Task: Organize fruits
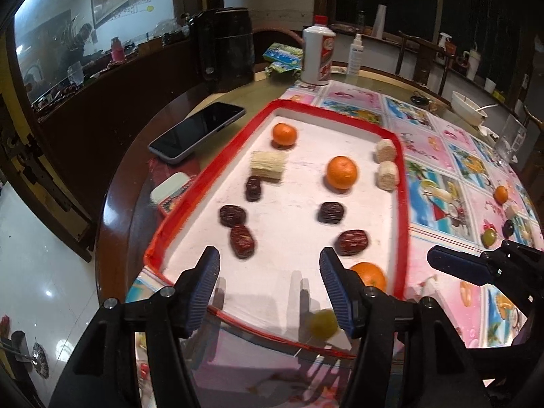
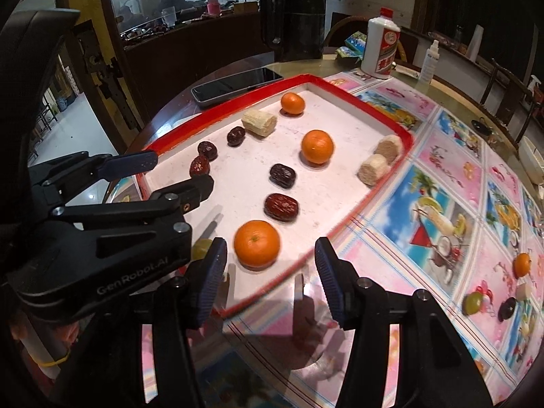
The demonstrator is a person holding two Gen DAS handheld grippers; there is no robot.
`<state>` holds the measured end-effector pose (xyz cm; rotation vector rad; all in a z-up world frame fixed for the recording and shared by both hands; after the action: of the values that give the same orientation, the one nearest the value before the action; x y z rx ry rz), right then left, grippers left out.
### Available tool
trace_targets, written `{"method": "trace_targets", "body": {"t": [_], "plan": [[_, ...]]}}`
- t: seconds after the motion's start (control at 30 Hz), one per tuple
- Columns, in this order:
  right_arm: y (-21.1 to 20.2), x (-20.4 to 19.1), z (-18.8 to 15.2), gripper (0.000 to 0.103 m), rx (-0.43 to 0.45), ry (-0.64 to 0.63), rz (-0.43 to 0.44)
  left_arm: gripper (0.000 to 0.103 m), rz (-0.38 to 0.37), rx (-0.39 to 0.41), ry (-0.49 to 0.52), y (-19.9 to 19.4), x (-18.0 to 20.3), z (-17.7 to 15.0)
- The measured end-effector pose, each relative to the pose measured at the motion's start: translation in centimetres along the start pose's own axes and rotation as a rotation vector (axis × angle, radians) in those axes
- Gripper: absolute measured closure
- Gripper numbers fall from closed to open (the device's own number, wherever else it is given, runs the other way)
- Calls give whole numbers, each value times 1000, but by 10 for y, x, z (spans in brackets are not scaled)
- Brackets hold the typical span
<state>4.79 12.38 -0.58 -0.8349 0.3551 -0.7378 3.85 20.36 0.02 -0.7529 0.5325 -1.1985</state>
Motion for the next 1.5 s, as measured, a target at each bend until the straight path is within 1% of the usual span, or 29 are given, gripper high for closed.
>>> {"method": "trace_targets", "body": {"t": [0.2,0.3,0.43,0.63,0.7,0.8,0.87,0.93,0.97,1.1,1.2,1.33,1.43,1.47,1.5], "plan": [[-17,22,-19,47,3,6,-18,42,-27,0,51,-3,43,1],[-25,49,-37,47,-6,50,-25,42,-44,-7,85,-1,70,0],[-37,102,-66,47,-19,148,-58,42,-79,-24,133,5,113,-1],[-57,215,-112,47,-30,332,-196,42,-135,-56,230,23,190,-6],[-62,244,-121,47,-25,371,-231,42,-156,-68,245,28,210,-9],[-66,276,-130,47,-23,418,-249,42,-184,-82,264,35,240,-12],[-66,288,-134,47,-20,444,-241,42,-199,-80,274,39,257,-12],[-63,292,-136,47,-18,453,-225,41,-192,-81,282,44,266,-12],[-61,294,-137,47,-14,456,-212,40,-205,-74,278,46,272,-10],[-49,294,-128,47,7,450,-158,40,-208,-72,283,50,283,-7],[-41,293,-119,47,27,423,-151,41,-208,-53,282,50,282,-5],[-28,296,-114,47,21,416,-118,40,-268,-86,257,52,276,-7],[-18,291,-108,48,11,352,-133,40,-299,-84,266,52,276,-10],[-16,289,-107,49,10,334,-139,40,-307,-84,274,52,276,-12],[-15,289,-106,56,10,318,-146,40,-311,-80,283,51,277,-13]]}}
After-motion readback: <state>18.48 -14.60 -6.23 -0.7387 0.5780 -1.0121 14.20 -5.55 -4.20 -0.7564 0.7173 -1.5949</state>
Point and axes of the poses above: each gripper's, at about its wrist camera, not at the fingertips, and y roughly the way its jaws point, x to its right, z to its top, the point moved 7 cm from there along y, roughly the way its jaws point, and after that the axes turned 2 degrees about -z, right-handed, at the moved point
